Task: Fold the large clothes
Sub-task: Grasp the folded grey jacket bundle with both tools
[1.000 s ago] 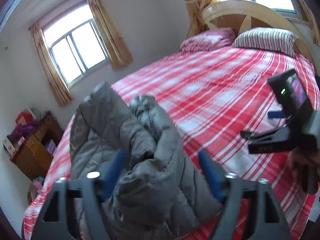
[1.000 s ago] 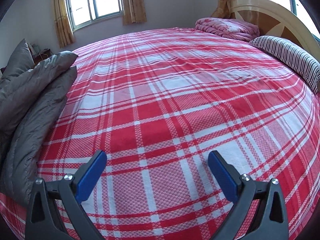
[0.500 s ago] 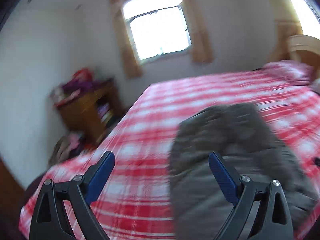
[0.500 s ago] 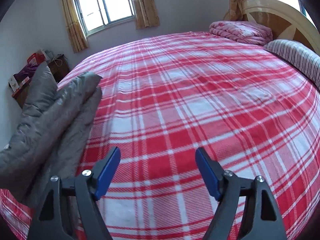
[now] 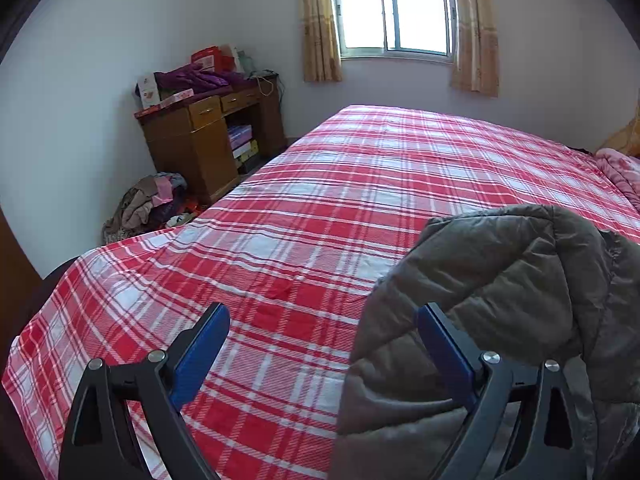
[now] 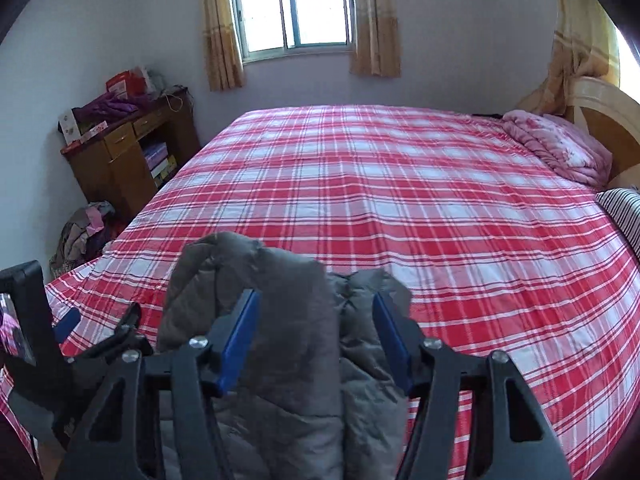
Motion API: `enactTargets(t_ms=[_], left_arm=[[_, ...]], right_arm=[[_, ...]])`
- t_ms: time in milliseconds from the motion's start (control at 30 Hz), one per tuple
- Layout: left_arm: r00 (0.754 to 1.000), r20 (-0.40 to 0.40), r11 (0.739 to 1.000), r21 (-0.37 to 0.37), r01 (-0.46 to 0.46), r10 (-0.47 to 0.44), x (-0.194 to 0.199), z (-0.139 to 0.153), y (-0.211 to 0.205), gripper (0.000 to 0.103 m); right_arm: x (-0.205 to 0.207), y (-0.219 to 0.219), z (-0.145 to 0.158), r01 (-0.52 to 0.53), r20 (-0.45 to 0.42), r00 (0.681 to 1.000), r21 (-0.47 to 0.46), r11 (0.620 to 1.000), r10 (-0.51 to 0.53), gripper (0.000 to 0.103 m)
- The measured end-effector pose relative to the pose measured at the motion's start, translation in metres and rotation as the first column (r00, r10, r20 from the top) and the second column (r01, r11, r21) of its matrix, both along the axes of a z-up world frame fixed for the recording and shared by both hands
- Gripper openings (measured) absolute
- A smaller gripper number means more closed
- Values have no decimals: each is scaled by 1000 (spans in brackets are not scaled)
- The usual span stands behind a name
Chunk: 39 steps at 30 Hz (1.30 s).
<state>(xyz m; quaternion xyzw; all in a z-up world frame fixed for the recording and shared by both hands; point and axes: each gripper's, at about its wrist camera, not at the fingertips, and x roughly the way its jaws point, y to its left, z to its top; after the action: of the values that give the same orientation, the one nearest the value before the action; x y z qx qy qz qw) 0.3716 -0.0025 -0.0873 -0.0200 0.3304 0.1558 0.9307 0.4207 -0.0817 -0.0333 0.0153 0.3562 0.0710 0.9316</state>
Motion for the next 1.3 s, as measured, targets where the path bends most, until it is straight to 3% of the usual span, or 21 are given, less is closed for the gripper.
enactTargets(t_ms=[133,300,400,1300], left_arm=[[999,-10,998,-53,41,-41,9,-13,0,95],[993,-57,995,-38,97,-99,18,-38,-25,95],[992,-60,994,-21,107,-108,19,-47,-38,95],[990,-80,990,-97,106,-114,28,-89,-41,98]], right_arm=[[12,13,-40,9,-43,999,-47,999,-11,59],[7,-18,-94,69,-73,995,-7,998,-69,53],[5,-31,-108,91,-62,994,-2,996,-91,53],[15,-51,-155,81,-74,994,86,993,-74,54]])
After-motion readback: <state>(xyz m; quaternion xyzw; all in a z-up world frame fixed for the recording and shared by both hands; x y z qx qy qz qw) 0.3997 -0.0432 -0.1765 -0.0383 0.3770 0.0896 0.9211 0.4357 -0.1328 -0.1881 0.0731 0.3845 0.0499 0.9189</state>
